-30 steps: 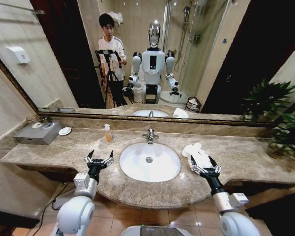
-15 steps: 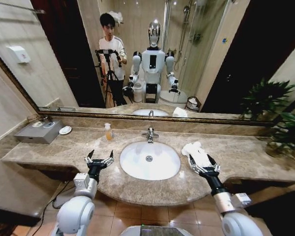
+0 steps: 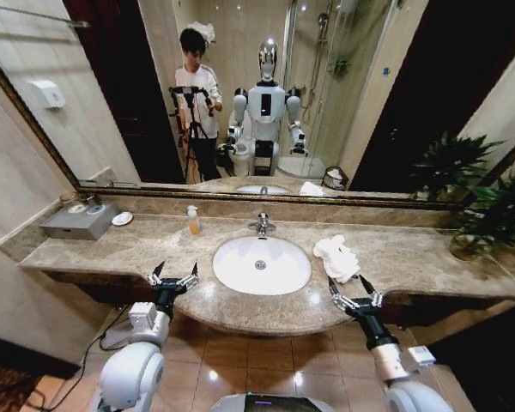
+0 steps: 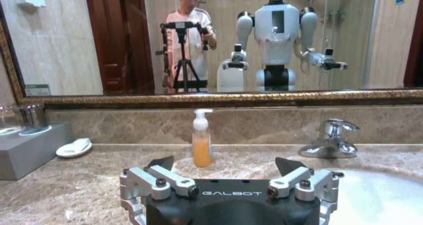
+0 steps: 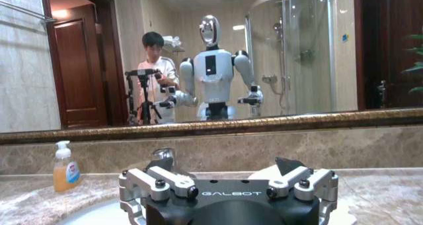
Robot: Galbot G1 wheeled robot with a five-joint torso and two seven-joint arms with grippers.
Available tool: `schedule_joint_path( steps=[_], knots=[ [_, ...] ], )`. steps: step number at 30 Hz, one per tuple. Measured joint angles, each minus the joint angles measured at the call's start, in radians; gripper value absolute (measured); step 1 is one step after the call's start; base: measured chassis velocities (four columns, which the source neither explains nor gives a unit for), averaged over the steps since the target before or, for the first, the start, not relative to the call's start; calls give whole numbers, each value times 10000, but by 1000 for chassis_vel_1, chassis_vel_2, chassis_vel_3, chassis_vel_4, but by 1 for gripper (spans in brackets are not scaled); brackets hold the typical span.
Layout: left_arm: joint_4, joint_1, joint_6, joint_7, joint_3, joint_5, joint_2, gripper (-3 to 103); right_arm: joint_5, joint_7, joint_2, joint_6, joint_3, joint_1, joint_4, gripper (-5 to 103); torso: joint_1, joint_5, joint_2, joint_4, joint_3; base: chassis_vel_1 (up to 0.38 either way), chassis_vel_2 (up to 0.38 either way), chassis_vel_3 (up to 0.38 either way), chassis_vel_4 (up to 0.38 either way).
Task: Pick up the towel from the sink counter and wipe the mirror surface.
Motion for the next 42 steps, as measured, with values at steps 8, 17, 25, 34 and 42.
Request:
schedule_joint_path(
  steps=[8,17,25,34,42],
  knots=[
    [0,-1,0,0,0,0,0,100,-66,-3,-99,81,36,-110,-56,100,-1,1,0,0,0,107,-118,-124,110],
    [0,-1,0,0,0,0,0,100,-102,-31,-200,196,137,-123,-278,100,-5,1,0,-2,0,194,-184,-196,196],
    [0,1,0,0,0,1,0,100,-182,-40,-213,320,7,-144,-385,100,-6,2,2,0,-1,211,-210,-217,228],
    [0,1,0,0,0,0,0,100,-405,-129,-183,442,-262,-154,-602,100,-6,3,3,0,-1,208,-207,-202,210],
    [0,1,0,0,0,0,0,100,-464,68,-85,547,-451,-16,-925,100,-7,2,4,1,-2,91,-114,-103,102]
  ],
)
